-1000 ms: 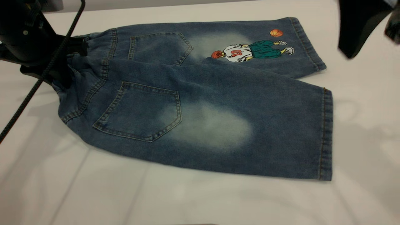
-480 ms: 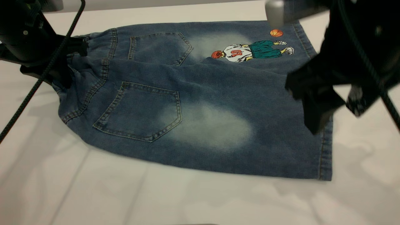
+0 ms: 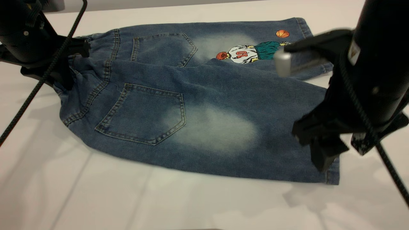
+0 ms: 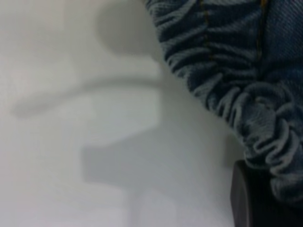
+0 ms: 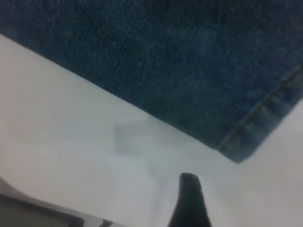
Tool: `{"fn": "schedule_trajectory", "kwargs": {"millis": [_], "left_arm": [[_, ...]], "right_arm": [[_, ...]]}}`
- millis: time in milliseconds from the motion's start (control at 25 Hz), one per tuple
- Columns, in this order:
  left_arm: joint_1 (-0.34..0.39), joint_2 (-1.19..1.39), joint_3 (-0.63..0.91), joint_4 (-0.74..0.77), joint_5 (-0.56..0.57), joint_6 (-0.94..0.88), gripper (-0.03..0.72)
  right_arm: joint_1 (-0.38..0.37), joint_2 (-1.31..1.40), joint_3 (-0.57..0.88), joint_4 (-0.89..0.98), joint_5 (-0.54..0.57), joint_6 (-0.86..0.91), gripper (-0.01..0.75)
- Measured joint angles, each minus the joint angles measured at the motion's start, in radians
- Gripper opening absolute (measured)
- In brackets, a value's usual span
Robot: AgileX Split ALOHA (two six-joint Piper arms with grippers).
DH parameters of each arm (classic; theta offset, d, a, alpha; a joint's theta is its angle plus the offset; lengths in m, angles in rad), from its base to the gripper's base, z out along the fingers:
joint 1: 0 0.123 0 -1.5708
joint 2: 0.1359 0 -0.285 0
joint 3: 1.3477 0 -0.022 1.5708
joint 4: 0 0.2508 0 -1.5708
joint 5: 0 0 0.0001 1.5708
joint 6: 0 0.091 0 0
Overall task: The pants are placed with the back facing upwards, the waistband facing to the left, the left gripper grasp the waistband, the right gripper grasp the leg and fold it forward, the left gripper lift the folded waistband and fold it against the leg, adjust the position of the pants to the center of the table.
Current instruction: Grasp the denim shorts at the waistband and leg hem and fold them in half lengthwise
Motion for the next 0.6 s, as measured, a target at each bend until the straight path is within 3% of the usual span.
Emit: {"fn": "schedule_trajectory", "kwargs": {"millis": [600], "left_arm": [[0.0, 0.0, 0.0, 0.0, 0.0, -0.001, 0.09]], "right_arm": [[0.0, 0.157, 0.0, 0.026, -0.121, -0.089, 0.458]]}}
